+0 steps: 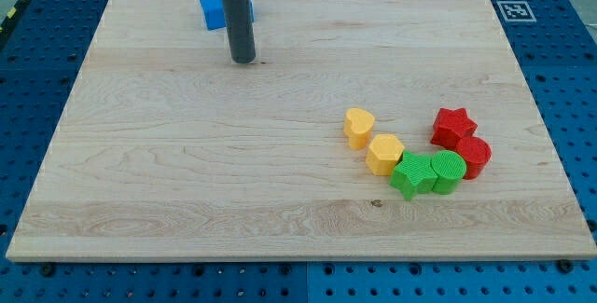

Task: Slightly move the cube into the left of triangle

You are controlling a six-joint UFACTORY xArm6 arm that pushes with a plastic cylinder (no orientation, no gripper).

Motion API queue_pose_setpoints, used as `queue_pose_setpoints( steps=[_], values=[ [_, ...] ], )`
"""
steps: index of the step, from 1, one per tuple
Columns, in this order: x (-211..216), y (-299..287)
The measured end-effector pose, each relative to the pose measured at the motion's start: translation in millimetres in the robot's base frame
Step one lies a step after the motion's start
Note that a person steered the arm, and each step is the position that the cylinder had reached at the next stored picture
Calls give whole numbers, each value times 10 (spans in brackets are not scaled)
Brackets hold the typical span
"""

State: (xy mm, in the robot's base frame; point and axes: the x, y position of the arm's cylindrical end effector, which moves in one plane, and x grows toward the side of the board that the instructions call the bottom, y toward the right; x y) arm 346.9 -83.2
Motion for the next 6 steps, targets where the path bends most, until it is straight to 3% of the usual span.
queue_pose_setpoints(
  steps=[3,6],
  values=[
    [-545,-707],
    [-797,-769]
  ],
)
